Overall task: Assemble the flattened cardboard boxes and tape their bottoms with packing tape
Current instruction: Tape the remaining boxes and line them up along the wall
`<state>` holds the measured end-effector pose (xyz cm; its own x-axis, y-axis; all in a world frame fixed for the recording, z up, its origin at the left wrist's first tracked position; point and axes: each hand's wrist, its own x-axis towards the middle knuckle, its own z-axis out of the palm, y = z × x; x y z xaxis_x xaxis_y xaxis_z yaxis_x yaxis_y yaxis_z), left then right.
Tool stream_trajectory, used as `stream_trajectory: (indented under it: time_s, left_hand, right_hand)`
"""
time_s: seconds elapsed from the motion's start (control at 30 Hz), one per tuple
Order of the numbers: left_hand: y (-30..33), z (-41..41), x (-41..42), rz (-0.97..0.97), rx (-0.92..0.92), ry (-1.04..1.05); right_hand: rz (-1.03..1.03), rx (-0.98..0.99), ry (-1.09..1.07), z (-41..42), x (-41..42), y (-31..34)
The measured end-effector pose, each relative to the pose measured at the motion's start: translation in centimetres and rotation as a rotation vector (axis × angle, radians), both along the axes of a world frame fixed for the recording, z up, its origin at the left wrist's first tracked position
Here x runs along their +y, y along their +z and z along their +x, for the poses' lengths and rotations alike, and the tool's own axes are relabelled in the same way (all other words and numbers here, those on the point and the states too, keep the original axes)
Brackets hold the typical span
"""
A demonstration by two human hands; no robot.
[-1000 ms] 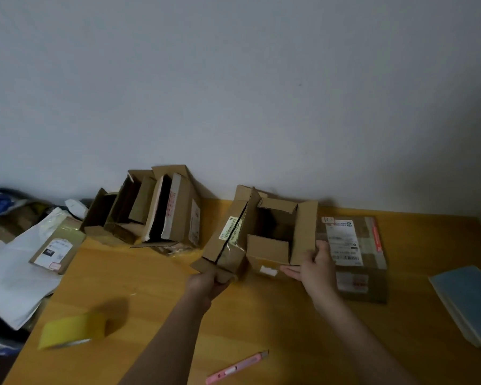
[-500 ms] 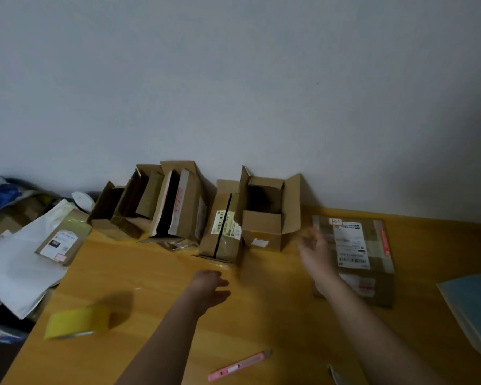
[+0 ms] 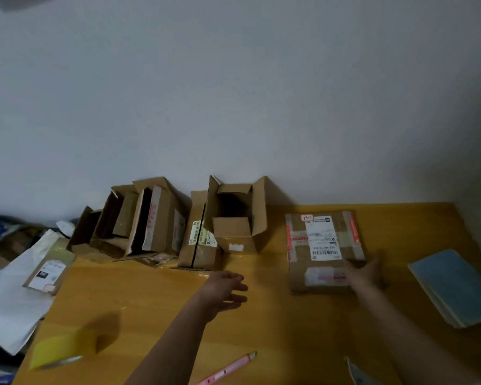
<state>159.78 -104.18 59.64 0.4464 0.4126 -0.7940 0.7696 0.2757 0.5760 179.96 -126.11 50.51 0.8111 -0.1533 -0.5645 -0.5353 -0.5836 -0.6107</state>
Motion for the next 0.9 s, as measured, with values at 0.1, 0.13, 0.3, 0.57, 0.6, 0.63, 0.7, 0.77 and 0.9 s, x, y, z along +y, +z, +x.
stream_trajectory:
  time_s: [0.1,0.13,0.3,0.57,0.6,0.63,0.7,0.77,0.9]
  left_hand:
    - [0.6,0.4,-0.7,0.042,0.015,-0.012]
    - [0.7,0.6,-1.0,0.059,0.02,-0.02]
    - [1.5,1.6,-2.8,0.155,0.037,-0.094]
    - [3.2,3.7,-6.9,0.217,-0.03,-0.22]
    - [3.5,3.9,-7.3,0.223,-0.046,-0.216]
    - [3.9,3.9,-7.7,0.23,-0.061,-0.2]
    - [4.5,3.8,-8.2,0.224,-0.114,-0.154]
    - [5.0,3.3,-8.5,0.204,-0.16,-0.102]
    - [5.2,1.6,-8.1,0.175,-0.163,-0.01]
  right_hand:
    - [0.011,0.037,-0.035,0.4,-0.3,-0.4]
    - [0.013,0.035,-0.034,0.5,-0.2,0.0]
    - [0.136,0.009,0.083,-0.2,0.0,2.5]
    - [0.346,-0.206,0.464,-3.3,-1.4,7.8]
    - [0.318,-0.239,0.564,-3.7,-1.8,8.4]
    - [0.277,-0.271,0.664,-4.1,-2.1,9.1]
    - [0.169,-0.327,0.857,-4.8,-2.8,10.3]
    - [0.084,-0.377,1.026,-5.8,-3.2,11.7]
    - [0.022,-0.434,1.289,-8.3,-3.8,13.6]
